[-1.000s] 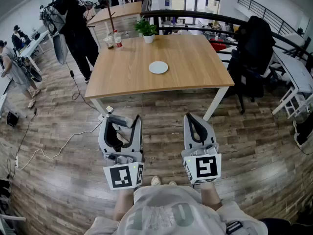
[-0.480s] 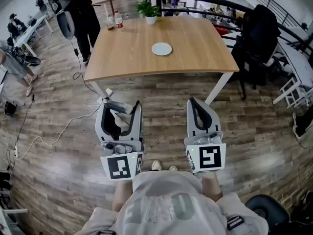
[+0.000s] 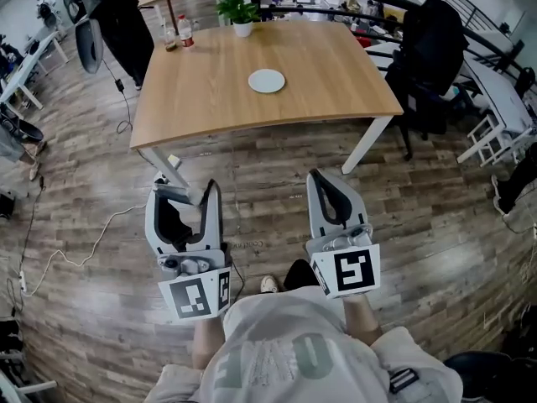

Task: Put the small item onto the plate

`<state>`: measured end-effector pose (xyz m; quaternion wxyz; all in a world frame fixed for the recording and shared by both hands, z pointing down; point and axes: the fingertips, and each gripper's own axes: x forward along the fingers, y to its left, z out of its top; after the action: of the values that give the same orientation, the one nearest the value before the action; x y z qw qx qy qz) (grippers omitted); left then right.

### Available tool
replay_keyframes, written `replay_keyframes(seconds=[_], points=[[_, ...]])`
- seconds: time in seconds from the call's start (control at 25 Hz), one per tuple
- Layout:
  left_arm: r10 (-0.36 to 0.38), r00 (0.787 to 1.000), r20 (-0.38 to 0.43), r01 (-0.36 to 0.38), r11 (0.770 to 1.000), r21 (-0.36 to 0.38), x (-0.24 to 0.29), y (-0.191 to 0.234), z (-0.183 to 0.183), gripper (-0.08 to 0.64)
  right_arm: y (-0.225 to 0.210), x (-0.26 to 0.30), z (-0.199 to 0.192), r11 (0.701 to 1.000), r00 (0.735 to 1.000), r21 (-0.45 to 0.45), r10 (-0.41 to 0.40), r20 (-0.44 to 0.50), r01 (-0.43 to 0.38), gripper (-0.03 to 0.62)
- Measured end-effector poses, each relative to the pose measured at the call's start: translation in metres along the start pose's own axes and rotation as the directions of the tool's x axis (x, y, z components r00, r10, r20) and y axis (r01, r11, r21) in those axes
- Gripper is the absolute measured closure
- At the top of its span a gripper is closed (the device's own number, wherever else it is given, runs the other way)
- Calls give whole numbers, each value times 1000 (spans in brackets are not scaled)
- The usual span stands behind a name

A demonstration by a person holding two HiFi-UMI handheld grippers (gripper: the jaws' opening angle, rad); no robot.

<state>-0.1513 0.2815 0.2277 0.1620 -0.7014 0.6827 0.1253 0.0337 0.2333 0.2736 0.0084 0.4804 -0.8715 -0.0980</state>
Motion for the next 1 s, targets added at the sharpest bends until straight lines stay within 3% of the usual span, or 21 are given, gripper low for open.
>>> replay_keyframes(seconds=[0.24, 0.64, 1.0], points=[[-9, 1000, -1, 9, 1000, -4, 26, 10, -16, 233, -13, 22, -23, 1000, 999, 12, -21, -49, 22, 575], [-47, 999, 6, 47, 999, -10, 99, 4, -64, 233, -53, 97, -47, 1000, 1000, 16, -16, -3, 16, 575], [-11, 1000, 16, 10, 997, 71, 227, 13, -112, 233, -129, 226, -68, 1000, 1000, 28, 4, -7, -4, 575]])
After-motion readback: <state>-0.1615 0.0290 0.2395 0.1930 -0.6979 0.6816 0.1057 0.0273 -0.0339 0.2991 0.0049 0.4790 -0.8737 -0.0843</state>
